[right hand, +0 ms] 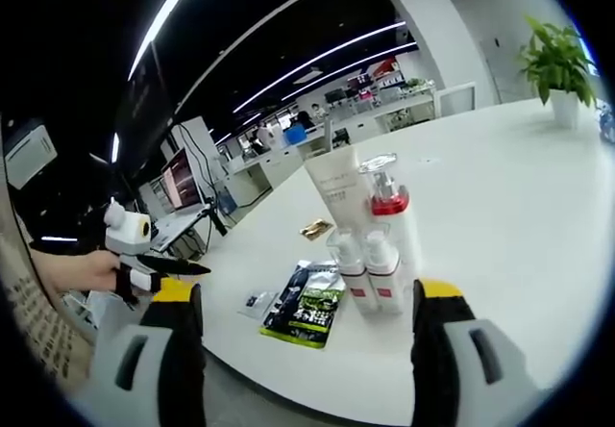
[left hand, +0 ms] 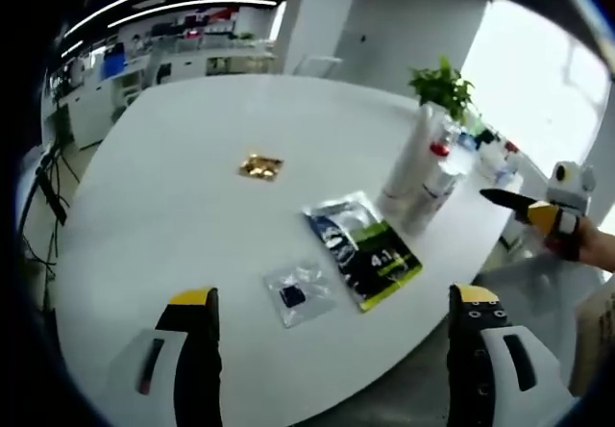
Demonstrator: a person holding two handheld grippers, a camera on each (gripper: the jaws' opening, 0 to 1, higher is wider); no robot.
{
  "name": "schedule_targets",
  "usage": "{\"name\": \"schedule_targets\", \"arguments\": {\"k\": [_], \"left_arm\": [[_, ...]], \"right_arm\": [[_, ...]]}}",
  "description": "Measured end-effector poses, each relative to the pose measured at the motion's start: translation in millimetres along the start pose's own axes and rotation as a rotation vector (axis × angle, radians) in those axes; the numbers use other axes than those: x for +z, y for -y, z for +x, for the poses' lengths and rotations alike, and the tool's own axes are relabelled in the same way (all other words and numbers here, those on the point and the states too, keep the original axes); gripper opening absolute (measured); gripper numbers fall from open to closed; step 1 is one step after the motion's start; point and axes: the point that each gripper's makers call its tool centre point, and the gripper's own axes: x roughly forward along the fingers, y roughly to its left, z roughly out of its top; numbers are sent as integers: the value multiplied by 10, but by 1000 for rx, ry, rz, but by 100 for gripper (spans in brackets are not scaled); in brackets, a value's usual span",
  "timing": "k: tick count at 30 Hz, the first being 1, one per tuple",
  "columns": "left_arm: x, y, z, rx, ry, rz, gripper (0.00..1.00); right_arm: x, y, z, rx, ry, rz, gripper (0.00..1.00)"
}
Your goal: Arrange the skincare products in the storage area until every visible bottle or jar stands upright without overlapping.
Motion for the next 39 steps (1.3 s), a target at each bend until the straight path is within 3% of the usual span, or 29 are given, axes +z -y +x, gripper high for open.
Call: {"name": "schedule_targets", "arguments": {"k": [11,29,39], "left_arm": [[299,-180,331,-6,-57,62,97],[874,-565,1213,8,-163,141,97],[1004,-751,1646,46,-256,220,91]], "right_arm": [[8,87,-9,-37,9,25,92],[68,290,-64,-131,49,89,92],[86,368,-85,-169,65,108,92]]}}
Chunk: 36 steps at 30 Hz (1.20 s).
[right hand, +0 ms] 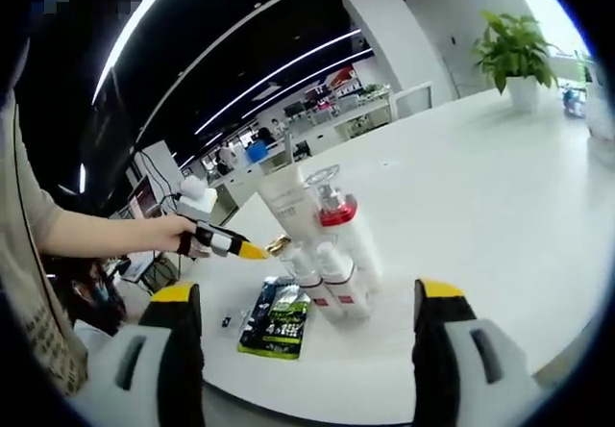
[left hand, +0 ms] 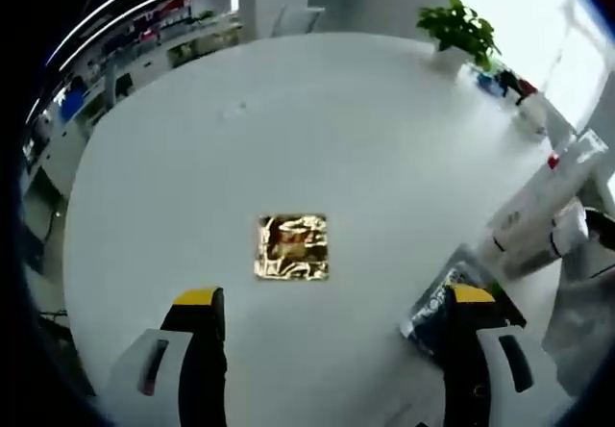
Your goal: Arrange the skincare products in the storage area until every visible bottle or jar stands upright without overlapping.
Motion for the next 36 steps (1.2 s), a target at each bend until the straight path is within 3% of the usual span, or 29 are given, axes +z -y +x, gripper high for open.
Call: {"name": "schedule_targets", "arguments": {"k": [4,18,28,36], "left_arm": [[11,-138,171,14,-46,-5,88],[17,-346,389,43,-141,16,71],[57,-430,410,79,-156,15,56],[75,-363,362,76,-150,38,38]], "right_arm": [[6,22,1,-10,4,5,92],[7,69,3,-34,4,16,92],[-1,75,9,-38,-3,15,92],[-7,79,9,-39,-6,14,92]]}}
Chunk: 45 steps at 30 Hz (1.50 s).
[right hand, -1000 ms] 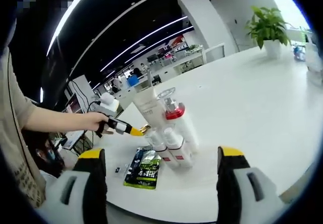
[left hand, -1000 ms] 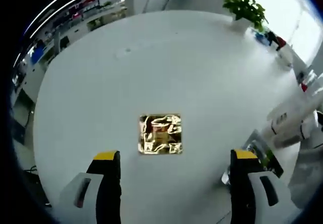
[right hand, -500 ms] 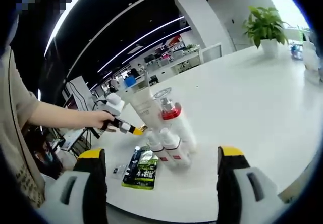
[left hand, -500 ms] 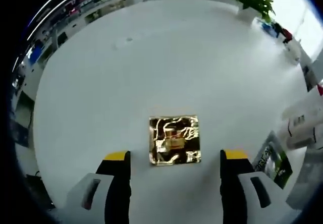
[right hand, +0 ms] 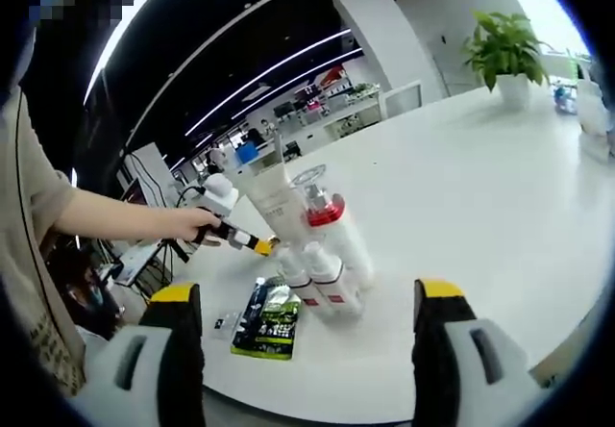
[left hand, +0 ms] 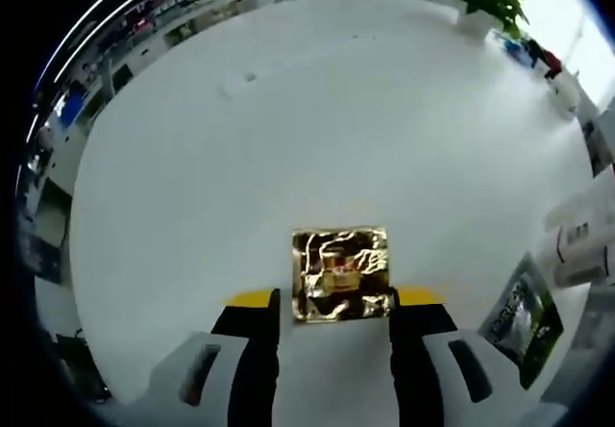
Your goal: Arrange the skincare products in the storage area until every visible bottle or jar stands upright without overlapping.
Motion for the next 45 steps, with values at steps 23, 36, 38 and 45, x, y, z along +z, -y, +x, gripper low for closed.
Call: {"name": "schedule_targets", "arguments": {"k": [23,36,38,45], "left_arm": [[-134,-30,-309,39,16,-274,36],[-456,61,-507,55,40,-401,37],[-515,94,-541,57,41,-423,37],[-675,188,-649,84,69,-521,37]], "right_arm": [[8,-47,0,26,7,-7,91],[-19,-139,5,69,-7,-36,91],[-21,-153,4,74,-8,-39,91],[-35,-200,7,101,-17,-45,91]]}}
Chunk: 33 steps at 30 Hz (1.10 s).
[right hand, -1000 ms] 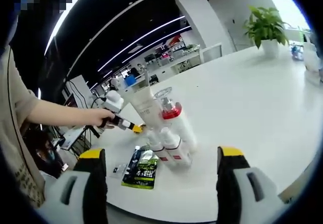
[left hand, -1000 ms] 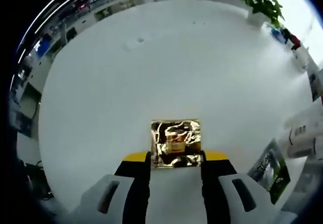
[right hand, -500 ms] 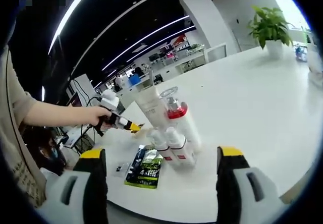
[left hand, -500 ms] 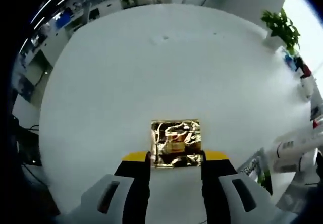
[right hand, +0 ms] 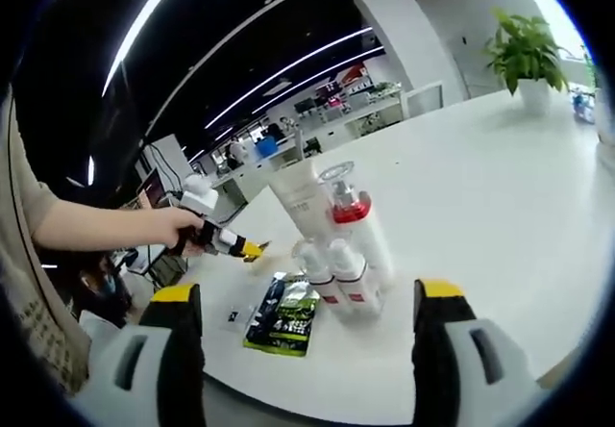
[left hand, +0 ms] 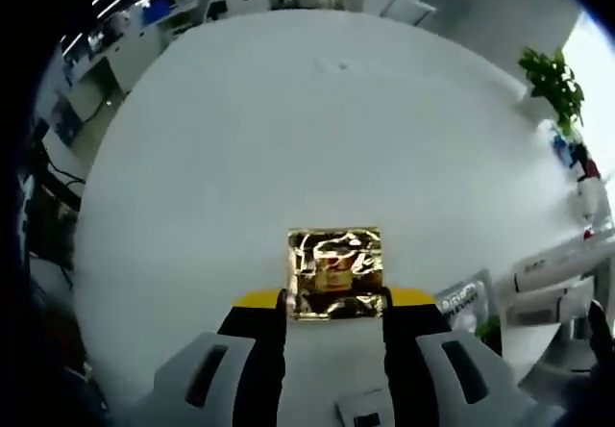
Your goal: Arrange the skincare products in the storage area until every visible bottle or jar stands upright without overlapping.
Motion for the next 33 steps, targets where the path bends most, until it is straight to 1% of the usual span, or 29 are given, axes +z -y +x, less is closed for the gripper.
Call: {"name": "schedule_targets", "arguments": {"k": [3,6,9,13,16,20,23,26,29,33], "left_arm": [[-106,39,-35,-1,6,-29,37],[-231,47,-66,15,10,-51,37],[-346,25,-58,28,13,-99,37],[-509,53,-97,50,18,-101,37],[-592,96,-126,56,22,-107,37],[-673,181,-156,54,30,-131,37],[-706,210,-157,65,38,-138,37],[-734,215,-146,79,43,-144,36],[-756,207,-134,97,46,-133,37],[-796,215,-100,98,34,-139,37]], "right_arm": [[-8,-20,3,11,-5,-4,91],[-12,-36,4,21,-7,-7,91],[-17,-48,4,28,-10,-4,91],[-20,-58,5,36,-12,-6,91],[-25,-69,7,41,-16,-9,91],[-35,-80,9,45,-21,-9,91],[-35,-80,9,45,-23,-10,91],[-33,-76,9,43,-21,-8,91],[-32,-70,8,40,-21,-7,91],[-29,-61,6,36,-18,-4,91]]}}
